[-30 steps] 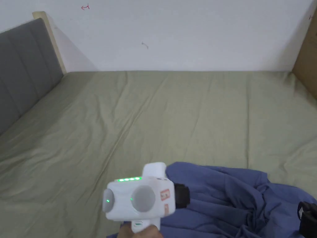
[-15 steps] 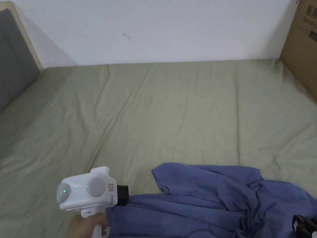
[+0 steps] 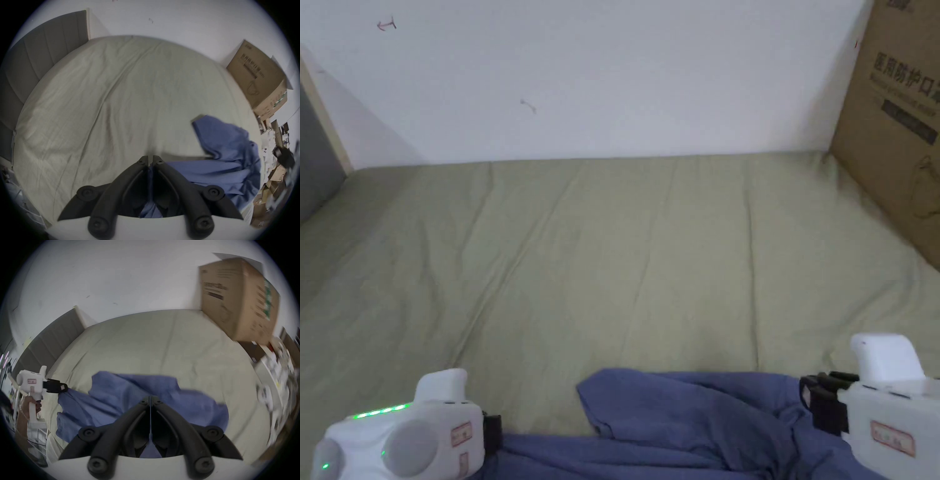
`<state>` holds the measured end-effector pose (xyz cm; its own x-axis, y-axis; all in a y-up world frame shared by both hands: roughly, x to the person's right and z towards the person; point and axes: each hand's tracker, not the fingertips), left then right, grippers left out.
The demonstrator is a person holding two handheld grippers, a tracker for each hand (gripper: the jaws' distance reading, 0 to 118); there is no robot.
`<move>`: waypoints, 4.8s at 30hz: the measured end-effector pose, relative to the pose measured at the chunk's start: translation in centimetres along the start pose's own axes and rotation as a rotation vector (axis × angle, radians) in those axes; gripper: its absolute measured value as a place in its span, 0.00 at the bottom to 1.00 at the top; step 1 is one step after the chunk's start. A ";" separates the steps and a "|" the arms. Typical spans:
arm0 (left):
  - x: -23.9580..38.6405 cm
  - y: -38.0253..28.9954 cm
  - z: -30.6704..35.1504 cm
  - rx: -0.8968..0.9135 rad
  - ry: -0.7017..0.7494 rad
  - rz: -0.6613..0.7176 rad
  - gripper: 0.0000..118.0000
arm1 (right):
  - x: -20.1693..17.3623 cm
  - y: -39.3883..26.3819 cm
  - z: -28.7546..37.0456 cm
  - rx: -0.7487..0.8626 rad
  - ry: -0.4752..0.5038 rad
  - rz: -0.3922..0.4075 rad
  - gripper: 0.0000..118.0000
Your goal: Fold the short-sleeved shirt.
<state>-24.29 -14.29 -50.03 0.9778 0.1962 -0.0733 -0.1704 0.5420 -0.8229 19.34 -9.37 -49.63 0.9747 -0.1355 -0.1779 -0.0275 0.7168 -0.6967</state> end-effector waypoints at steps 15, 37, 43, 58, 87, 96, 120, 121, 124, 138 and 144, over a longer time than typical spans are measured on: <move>-1.2 -2.1 3.7 0.025 -0.014 0.050 0.03 | -3.2 2.7 -22.3 -0.455 0.042 0.448 0.82; -0.5 5.6 10.9 0.227 0.061 -0.042 0.03 | 4.5 16.0 -4.0 -0.087 0.013 0.001 0.02; 0.1 12.1 16.7 0.397 0.110 -0.067 0.03 | 7.7 21.6 8.0 0.136 -0.039 -0.112 0.02; 3.9 23.9 27.4 0.646 0.178 -0.085 0.03 | 8.4 30.7 20.2 0.385 0.029 -0.240 0.02; 2.9 39.5 16.8 0.691 0.279 -0.179 0.03 | 7.0 39.1 9.6 0.411 -0.050 -0.225 0.02; 0.8 28.4 -6.5 0.228 0.286 -0.139 0.03 | 11.4 25.6 -10.7 0.036 -0.182 -0.309 0.02; -4.0 2.7 2.2 0.184 0.218 -0.114 0.03 | 10.8 -0.1 -1.0 -0.117 -0.101 -0.323 0.02; -4.7 1.0 3.1 0.172 0.219 -0.148 0.03 | 10.4 -1.9 0.2 -0.130 -0.109 -0.332 0.02; -5.8 -4.0 6.4 0.163 0.254 -0.189 0.03 | 9.2 -7.5 3.9 -0.157 -0.101 -0.330 0.02; -8.2 -17.4 11.1 0.105 0.250 -0.052 0.03 | 7.0 -20.4 13.1 -0.189 -0.116 -0.415 0.02; -8.5 -17.1 12.7 0.128 0.243 -0.017 0.86 | 5.5 -20.6 13.3 -0.111 -0.186 -0.346 0.75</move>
<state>-31.22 -14.79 -28.20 0.9787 -0.0071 -0.2054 -0.1524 0.6457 -0.7482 28.26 -15.81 -26.98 0.9538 -0.2226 0.2016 0.2952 0.5711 -0.7659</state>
